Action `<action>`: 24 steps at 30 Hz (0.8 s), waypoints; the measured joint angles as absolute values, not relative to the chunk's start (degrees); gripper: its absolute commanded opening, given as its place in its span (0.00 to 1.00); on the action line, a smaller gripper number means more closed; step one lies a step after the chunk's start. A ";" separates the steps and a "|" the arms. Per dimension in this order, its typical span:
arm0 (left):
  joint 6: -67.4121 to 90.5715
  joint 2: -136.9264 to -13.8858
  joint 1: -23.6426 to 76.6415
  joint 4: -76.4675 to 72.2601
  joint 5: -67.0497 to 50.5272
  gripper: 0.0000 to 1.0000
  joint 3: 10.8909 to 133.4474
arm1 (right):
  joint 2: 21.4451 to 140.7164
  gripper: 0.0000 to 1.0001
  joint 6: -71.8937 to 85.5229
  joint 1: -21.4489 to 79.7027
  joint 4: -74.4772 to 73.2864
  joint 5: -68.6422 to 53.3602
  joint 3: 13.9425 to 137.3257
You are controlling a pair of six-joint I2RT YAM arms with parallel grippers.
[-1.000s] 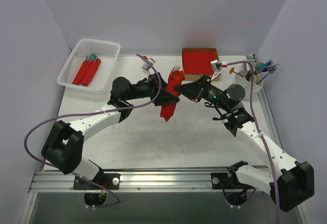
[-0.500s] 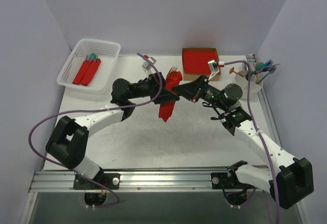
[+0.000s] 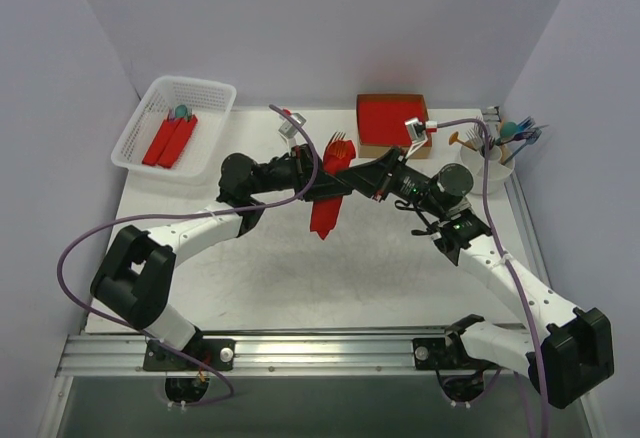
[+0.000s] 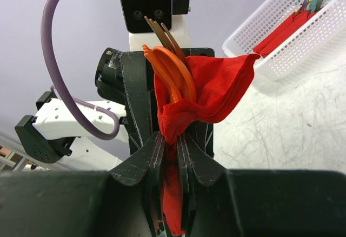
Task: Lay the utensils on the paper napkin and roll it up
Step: Roll the napkin.
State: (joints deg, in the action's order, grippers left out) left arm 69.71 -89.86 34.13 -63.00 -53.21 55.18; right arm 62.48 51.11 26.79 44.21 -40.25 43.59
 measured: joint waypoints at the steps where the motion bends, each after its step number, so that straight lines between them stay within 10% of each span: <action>1: 69.60 -89.84 34.13 -62.94 -53.21 0.43 55.02 | 62.48 0.00 50.94 26.79 43.94 -40.23 43.59; 16: 65.06 -87.35 33.54 -56.42 -53.15 0.43 54.22 | 62.48 0.00 49.84 26.79 42.09 -39.86 43.62; 24: 63.57 -86.78 33.28 -54.06 -53.12 0.27 54.13 | 62.48 0.00 49.65 26.79 41.78 -39.88 43.62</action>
State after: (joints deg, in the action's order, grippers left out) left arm 63.57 -86.78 33.28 -54.06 -53.12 54.13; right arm 62.48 49.65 26.79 41.78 -39.88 43.62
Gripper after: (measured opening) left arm 0.318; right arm 0.126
